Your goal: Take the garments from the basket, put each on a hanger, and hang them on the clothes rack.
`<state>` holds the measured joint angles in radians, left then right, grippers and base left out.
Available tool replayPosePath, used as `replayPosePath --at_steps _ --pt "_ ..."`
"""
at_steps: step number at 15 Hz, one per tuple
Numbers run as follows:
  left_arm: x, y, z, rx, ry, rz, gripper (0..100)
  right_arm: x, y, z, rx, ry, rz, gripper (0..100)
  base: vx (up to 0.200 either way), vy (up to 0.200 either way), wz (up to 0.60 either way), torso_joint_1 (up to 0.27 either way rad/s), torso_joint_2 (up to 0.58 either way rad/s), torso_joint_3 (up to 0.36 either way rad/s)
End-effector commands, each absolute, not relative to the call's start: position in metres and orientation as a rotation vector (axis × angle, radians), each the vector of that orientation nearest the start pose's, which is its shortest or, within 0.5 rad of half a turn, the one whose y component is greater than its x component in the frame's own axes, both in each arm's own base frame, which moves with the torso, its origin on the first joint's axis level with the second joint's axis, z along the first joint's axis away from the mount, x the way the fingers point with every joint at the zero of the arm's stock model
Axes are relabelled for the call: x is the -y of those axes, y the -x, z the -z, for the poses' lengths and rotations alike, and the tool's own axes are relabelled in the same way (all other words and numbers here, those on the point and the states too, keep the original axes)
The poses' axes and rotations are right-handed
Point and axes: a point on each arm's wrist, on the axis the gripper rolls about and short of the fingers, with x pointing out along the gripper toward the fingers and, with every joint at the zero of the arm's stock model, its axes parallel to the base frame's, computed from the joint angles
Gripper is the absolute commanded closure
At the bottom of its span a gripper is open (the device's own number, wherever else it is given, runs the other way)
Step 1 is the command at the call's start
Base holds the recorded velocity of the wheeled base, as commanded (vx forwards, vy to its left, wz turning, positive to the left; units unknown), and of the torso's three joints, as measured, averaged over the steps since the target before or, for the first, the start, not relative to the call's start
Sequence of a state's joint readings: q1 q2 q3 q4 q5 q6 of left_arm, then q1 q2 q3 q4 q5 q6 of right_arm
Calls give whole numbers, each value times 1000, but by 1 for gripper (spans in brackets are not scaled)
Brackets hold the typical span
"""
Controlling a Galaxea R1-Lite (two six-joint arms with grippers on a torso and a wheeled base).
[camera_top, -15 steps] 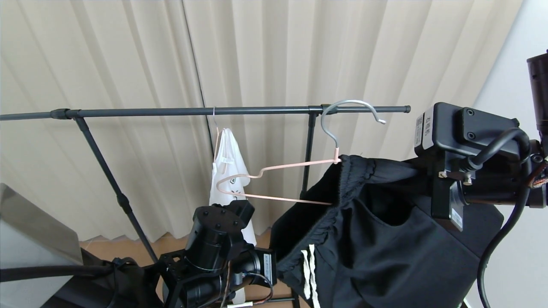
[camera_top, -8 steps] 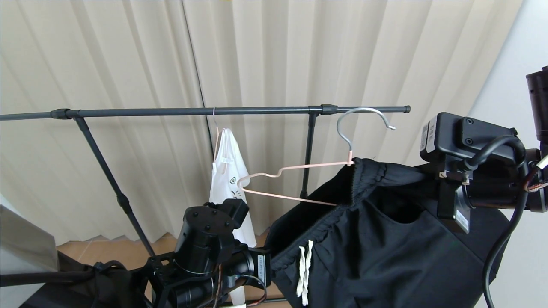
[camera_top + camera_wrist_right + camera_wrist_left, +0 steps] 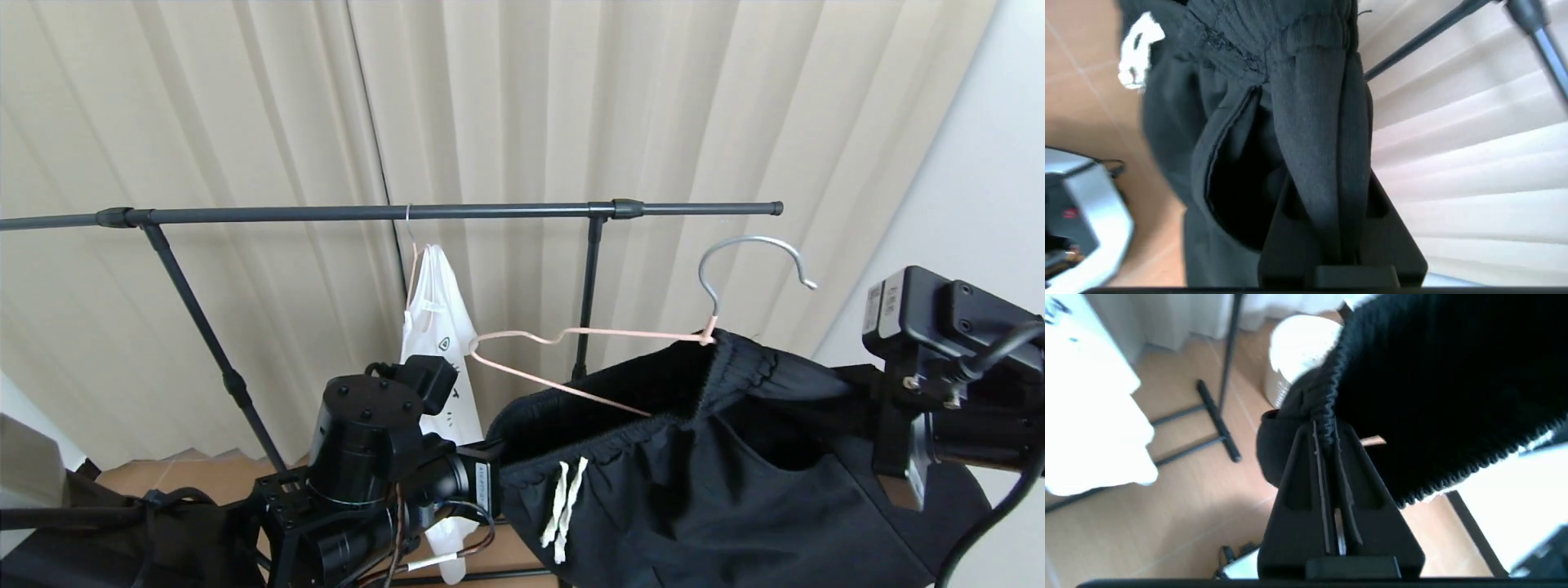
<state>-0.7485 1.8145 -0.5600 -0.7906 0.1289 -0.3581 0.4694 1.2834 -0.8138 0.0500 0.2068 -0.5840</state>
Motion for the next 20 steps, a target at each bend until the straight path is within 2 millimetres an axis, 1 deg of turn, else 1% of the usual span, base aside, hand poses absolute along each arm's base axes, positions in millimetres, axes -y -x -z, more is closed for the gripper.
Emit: replayPosePath --at_steps 1,2,4,7,9,12,14,16,17,20 --pt "193 -215 -108 -501 134 513 100 -76 -153 -220 -310 590 -792 100 0 0 0 0 0 0" --pt "192 -214 -114 -475 124 515 100 -71 -146 -213 -324 577 -807 100 0 0 0 0 0 0" --pt "190 -215 -121 -439 93 519 100 -69 -146 -213 -296 569 -811 100 0 0 0 0 0 0" --pt "187 -224 -128 -407 92 489 100 -66 -138 -213 -273 571 -803 100 0 0 0 0 0 0" --pt "184 -228 -131 -389 83 469 100 -65 -135 -209 -279 574 -809 100 0 0 0 0 0 0" --pt "176 -239 -137 -360 78 432 100 -66 -133 -205 -294 583 -821 100 0 0 0 0 0 0" --pt "172 -243 -146 -325 84 421 100 -67 -134 -200 -307 599 -832 100 0 0 0 0 0 0" --pt "170 -243 -157 -292 86 422 100 -69 -138 -195 -327 624 -842 100 0 0 0 0 0 0" --pt "169 -241 -164 -290 82 423 100 -70 -140 -189 -347 650 -852 100 0 0 0 0 0 0" --pt "168 -240 -181 -286 84 425 100 -73 -150 -179 -407 691 -825 100 0 0 0 0 0 0"
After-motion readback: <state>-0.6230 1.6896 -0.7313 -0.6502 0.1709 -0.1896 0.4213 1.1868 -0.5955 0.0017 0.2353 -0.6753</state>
